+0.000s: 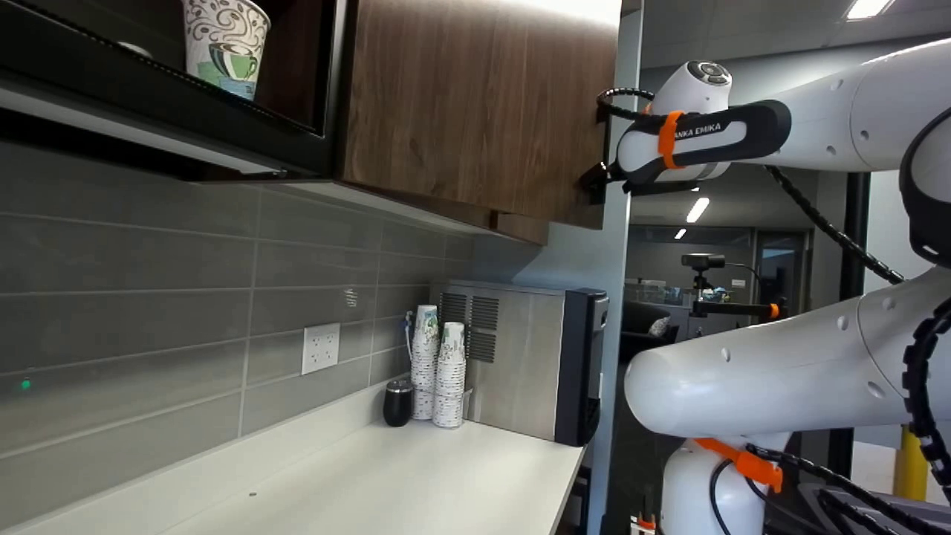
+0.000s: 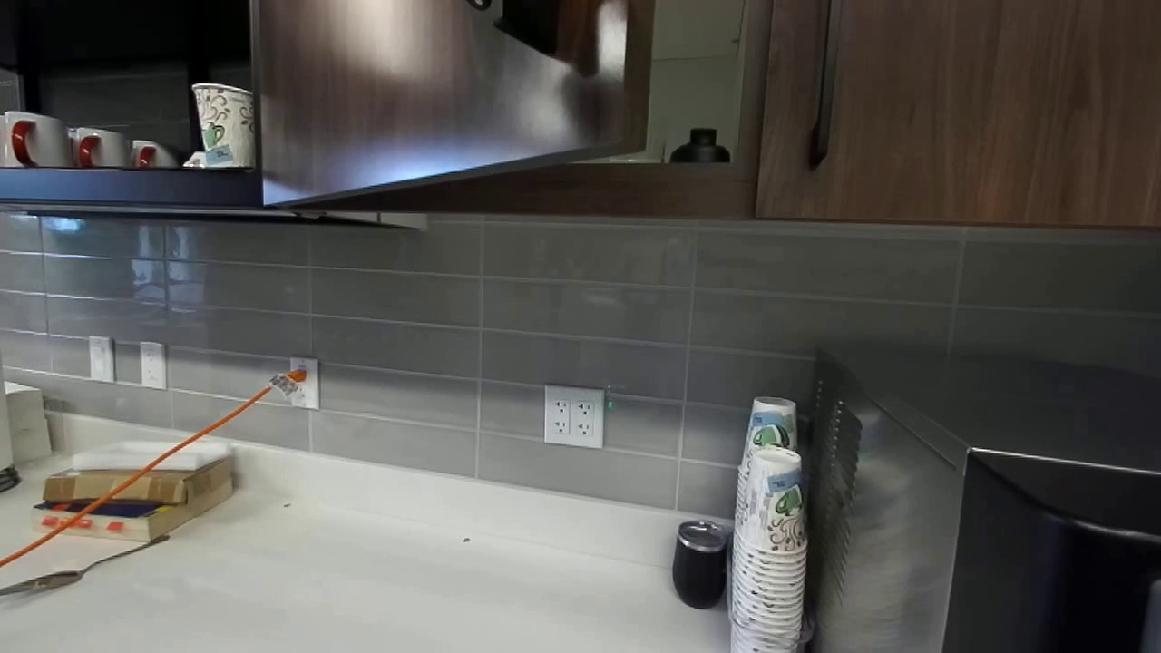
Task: Open the cupboard the close it
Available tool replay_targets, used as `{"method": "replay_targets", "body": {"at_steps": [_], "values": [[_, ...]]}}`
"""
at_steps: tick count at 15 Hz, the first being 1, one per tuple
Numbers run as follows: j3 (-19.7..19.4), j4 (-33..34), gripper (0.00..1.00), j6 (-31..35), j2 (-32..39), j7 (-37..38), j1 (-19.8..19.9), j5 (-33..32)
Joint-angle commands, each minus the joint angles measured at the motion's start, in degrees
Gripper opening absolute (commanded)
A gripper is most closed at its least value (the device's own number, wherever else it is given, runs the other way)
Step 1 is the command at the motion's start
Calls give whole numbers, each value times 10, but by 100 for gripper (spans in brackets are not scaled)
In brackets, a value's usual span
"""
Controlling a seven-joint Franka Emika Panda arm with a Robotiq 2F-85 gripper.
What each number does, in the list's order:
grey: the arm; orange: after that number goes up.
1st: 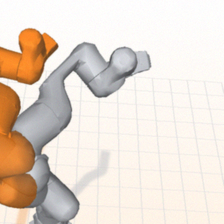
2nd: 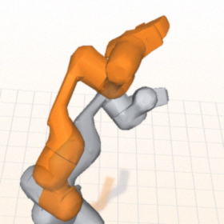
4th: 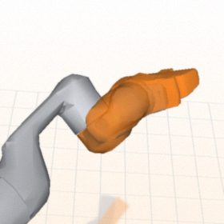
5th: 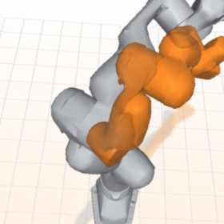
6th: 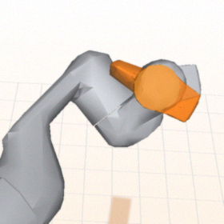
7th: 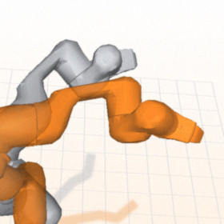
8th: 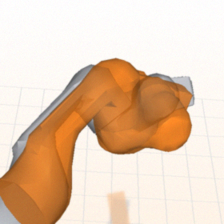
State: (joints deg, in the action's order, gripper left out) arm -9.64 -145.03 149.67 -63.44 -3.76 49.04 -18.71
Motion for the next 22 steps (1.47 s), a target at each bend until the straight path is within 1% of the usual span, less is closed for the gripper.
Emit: {"method": "replay_targets", "body": {"at_steps": [1, 9, 16, 19, 22], "values": [[-7, -51, 100, -32, -26, -12, 0, -15], [9, -16, 100, -9, 20, 32, 17, -11], [23, 27, 100, 48, 88, 67, 8, 5], [30, 54, 100, 66, 126, 80, 1, 14], [36, 86, 100, 79, 166, 88, -16, 25]]}}
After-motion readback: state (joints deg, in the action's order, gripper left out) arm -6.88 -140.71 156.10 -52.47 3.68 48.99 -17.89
